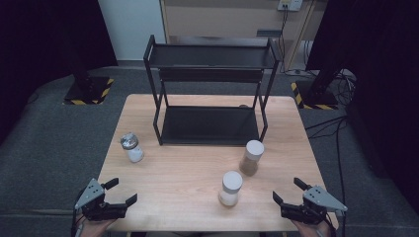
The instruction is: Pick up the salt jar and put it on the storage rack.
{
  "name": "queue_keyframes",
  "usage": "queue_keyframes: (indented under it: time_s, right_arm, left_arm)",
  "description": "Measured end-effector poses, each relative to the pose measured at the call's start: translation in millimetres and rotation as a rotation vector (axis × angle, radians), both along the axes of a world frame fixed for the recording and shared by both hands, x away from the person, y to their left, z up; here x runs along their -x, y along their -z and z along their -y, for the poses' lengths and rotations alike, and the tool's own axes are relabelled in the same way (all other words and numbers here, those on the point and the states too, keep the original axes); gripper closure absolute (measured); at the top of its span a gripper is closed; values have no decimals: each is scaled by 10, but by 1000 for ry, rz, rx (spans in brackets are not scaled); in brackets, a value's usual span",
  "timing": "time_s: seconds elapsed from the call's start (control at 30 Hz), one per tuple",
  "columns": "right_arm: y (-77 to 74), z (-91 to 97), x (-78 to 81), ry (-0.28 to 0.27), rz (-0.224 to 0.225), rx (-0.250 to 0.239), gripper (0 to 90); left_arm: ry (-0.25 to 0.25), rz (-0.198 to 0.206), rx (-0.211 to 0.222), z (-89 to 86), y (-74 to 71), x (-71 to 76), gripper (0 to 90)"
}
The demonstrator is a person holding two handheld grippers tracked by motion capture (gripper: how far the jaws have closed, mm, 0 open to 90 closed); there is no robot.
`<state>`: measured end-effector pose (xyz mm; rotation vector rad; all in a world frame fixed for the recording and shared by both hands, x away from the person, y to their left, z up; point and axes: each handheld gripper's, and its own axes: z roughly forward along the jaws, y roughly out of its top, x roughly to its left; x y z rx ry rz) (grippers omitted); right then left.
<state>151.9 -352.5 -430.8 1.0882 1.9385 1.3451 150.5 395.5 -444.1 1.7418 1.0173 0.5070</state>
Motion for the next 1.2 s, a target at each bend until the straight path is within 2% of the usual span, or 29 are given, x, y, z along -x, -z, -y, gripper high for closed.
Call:
queue_keyframes:
  time_s: [0.37, 0.47, 0.53, 0.67, 0.83, 0.93, 0.97, 1.03, 1.07, 1.2]
  right_arm:
    - [-12, -4, 19, -5, 3, 15, 87]
    - [-14, -7, 23, -7, 3, 19, 86]
    - [-14, -9, 29, -9, 8, 22, 87]
    - [-15, -6, 32, -9, 9, 20, 88]
    - [-5, 11, 30, -6, 10, 9, 89]
    - [-4, 14, 32, -5, 8, 5, 90]
    - [-4, 18, 33, -4, 9, 2, 90]
    - [-1, 23, 33, -4, 9, -2, 90]
    - [0, 25, 32, -4, 8, -3, 90]
    - [4, 28, 31, -3, 10, -6, 91]
  left_arm:
    - [-6, -4, -21, 45, -33, -1, 27]
    - [-9, -1, -15, 43, -46, 7, 28]
    - [-1, -13, 22, 3, -55, -15, 38]
    - [7, -8, 7, 15, -112, -37, 44]
    - [43, -3, -24, 40, -230, -102, 47]
    - [68, -16, -42, 32, -329, -172, 46]
    - [78, -12, -49, 22, -384, -199, 47]
    - [85, -13, -47, 12, -405, -215, 48]
    - [93, -3, -67, 9, -475, -240, 49]
    - [107, 5, -72, -31, -562, -295, 58]
